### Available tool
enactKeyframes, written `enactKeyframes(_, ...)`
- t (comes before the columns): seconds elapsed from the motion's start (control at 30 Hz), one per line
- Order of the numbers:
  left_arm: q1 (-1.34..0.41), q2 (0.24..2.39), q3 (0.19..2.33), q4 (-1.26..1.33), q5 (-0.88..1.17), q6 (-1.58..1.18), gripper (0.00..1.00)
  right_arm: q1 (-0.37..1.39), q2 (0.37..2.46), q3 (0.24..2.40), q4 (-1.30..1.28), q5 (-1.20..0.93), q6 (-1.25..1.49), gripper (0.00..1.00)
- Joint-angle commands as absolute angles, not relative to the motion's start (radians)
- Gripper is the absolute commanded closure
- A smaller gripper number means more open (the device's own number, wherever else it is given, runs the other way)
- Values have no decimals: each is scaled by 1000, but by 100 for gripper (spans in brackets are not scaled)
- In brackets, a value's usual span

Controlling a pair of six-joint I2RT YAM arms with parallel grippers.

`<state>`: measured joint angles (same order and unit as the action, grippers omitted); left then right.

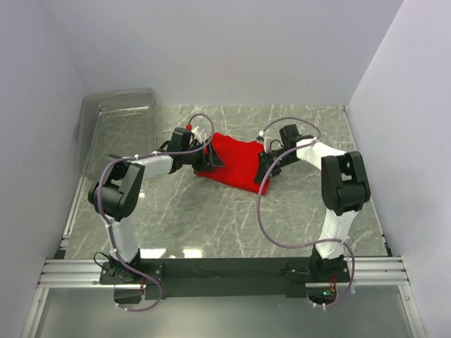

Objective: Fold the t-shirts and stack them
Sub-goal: Fold the T-shirt at the center of the board.

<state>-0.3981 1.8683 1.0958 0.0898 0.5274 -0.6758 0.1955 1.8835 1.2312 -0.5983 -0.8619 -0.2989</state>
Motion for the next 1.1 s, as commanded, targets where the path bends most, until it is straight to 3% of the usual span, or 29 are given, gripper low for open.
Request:
enactKeyframes(0.0,-400,1910,1118,170,552,-709,35,190,1930,1275,-623,-879,-268,82)
enactKeyframes(0.47,-384,1913,1083,129,396,-670,35,152,1984,1273,-627,-695,-219,83)
enactKeyframes(0.77,-385,1639,1117,23,186,-543,30,147,1689,1220,-594,-707,-341,81)
enactKeyframes(1.07,-383,1698,1137,-95,107,-545,28,127,1485,1143,-499,-637,-348,77)
